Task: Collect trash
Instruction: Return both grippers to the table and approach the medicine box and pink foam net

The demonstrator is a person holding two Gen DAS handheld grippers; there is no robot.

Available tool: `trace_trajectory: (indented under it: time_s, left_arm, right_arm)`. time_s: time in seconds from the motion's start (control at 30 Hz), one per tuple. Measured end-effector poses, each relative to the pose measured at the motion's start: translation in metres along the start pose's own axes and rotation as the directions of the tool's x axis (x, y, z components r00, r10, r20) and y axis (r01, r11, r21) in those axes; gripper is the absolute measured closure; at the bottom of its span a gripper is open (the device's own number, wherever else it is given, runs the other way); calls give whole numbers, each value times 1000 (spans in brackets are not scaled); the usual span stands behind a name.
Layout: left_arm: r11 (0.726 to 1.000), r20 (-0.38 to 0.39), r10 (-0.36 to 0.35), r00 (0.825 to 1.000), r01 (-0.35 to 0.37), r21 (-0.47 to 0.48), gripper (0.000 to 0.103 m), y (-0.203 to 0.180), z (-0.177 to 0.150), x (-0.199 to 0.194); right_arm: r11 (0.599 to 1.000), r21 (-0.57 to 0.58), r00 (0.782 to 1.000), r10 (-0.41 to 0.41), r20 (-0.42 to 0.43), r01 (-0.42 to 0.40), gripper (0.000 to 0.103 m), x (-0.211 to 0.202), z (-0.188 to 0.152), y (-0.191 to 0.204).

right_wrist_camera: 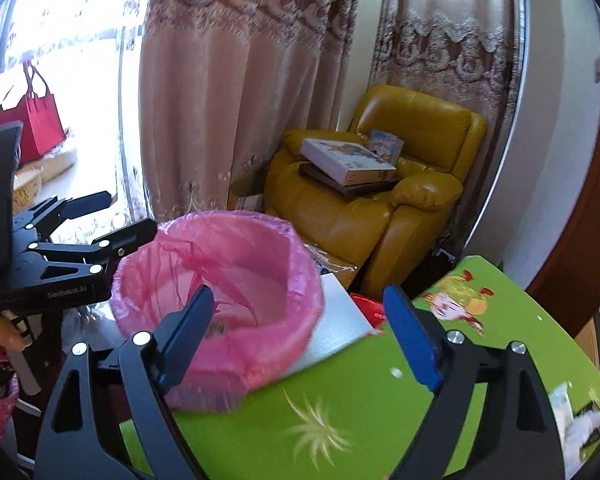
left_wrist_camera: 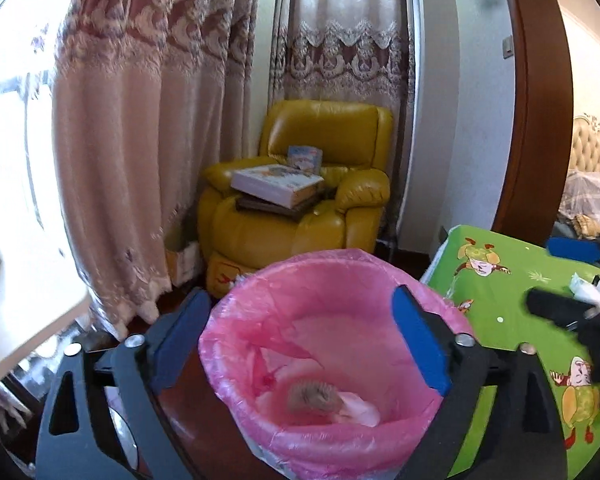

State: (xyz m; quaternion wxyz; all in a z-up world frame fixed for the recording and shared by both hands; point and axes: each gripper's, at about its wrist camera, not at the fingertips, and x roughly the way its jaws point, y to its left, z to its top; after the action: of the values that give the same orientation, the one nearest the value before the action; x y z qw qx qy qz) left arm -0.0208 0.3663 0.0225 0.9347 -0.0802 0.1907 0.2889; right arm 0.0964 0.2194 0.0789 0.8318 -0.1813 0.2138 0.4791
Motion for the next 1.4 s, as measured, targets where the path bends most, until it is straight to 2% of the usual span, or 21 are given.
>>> trace_trajectory:
  time_s: [0.07,0.13,0.27,0.37,0.47,0.6,0.63,0.8,0.87,0.93,1.0,1.17,1.2,1.27,1.37,1.4]
  left_arm:
    - [1000,30,2,1000,-2,4,14,-8,0,-14]
    - [1000,50,-27,998,26,14,14,-21,1,-27]
    - [990,58,-131,990,128,54,14,-61,-1,-46]
    - [974,46,-219,975,216,65,14,-95,-3,-57]
    - [946,11,-318,948,317,69,14,-131,-9,-64]
    - [905,-47,-410,911,412,102,14,-183,-25,-69]
    - [889,-77,-439,895,445,110,14,-200,-32,-70]
    - [830,-173,-516,839,540,141,14,-255,-62,-73]
    - [818,-194,-522,831,552,165,14,-270,-73,-76]
    - [806,-214,-523,825,561,192,14,-284,-83,-77]
    - [802,-219,-518,827,558,213,14,-292,-91,-78]
    - [832,-216,-459,862,502,235,14,-292,-106,-71]
    - [838,-212,-454,865,496,227,14,-288,-107,-70]
    - [843,-201,-455,868,492,216,14,-280,-105,-73]
    - [847,-180,-455,872,486,214,14,-273,-104,-76]
    - [847,-179,-457,871,487,212,14,-272,-104,-77]
  right_arm:
    - [1000,18,1000,-9,12,9,19,-20,-6,-8]
    - [999,30,999,-33,29,32,15,-45,-15,-16]
    - [994,72,996,-84,43,81,15,-93,-39,-36]
    - [986,108,990,-133,51,127,15,-128,-61,-56]
    - [967,155,975,-214,62,203,15,-166,-86,-82]
    - [921,256,948,-315,51,293,13,-214,-127,-122]
    - [911,275,942,-332,43,308,13,-222,-135,-130]
    - [842,359,906,-424,-21,402,13,-262,-191,-163]
    - [815,387,893,-447,-53,430,13,-271,-211,-172]
    - [788,430,889,-449,-87,440,13,-278,-229,-180]
    - [775,458,892,-440,-105,436,13,-279,-242,-181]
    - [749,470,880,-447,-162,467,13,-258,-249,-164]
    - [737,464,867,-464,-182,492,13,-251,-247,-159]
    - [706,421,820,-524,-231,570,13,-235,-244,-146]
    - [692,350,774,-582,-248,632,13,-220,-237,-131]
    - [693,328,766,-592,-250,643,8,-216,-235,-126]
